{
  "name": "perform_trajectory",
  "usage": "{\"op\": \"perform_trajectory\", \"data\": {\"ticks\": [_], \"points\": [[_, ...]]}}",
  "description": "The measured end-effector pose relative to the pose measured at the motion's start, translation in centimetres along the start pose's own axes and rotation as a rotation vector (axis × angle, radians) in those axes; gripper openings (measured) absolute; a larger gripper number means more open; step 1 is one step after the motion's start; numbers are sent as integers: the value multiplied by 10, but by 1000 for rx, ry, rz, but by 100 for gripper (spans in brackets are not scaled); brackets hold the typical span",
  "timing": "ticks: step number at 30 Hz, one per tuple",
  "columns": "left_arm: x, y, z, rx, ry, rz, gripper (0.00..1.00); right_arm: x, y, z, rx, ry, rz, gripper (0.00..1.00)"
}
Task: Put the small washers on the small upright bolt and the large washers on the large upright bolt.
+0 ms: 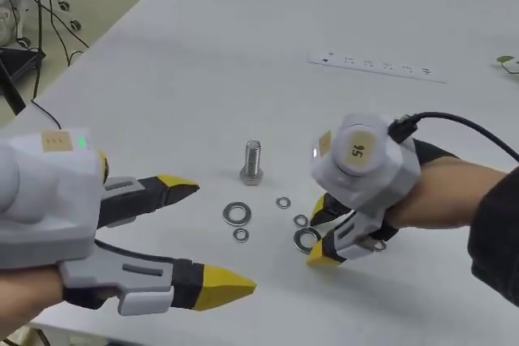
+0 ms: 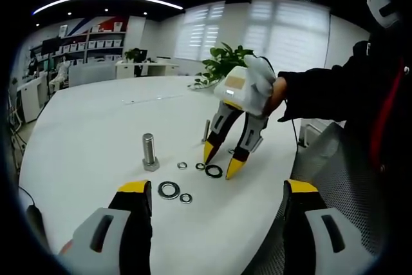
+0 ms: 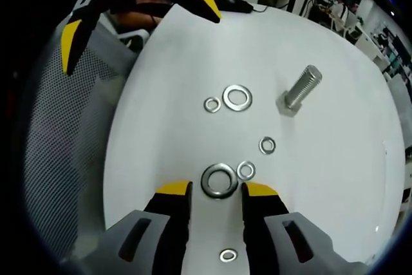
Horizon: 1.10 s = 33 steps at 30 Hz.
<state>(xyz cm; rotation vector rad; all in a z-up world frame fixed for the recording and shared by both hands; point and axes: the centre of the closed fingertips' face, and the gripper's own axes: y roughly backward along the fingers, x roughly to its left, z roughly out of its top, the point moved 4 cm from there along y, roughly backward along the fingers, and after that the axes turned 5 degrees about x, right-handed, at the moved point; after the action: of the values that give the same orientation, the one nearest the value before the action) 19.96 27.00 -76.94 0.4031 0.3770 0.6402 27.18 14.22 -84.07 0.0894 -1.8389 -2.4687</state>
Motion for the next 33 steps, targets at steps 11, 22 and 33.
{"op": "perform_trajectory", "data": {"ticks": [11, 22, 33], "points": [[0, 1, 1, -4, 0, 3, 84, 1, -1, 3, 6, 14, 4, 29], [0, 1, 0, -8, 0, 6, 83, -1, -1, 2, 24, 19, 11, 25], [0, -2, 0, 2, -11, 6, 83, -3, -1, 2, 29, 8, 12, 24]]}}
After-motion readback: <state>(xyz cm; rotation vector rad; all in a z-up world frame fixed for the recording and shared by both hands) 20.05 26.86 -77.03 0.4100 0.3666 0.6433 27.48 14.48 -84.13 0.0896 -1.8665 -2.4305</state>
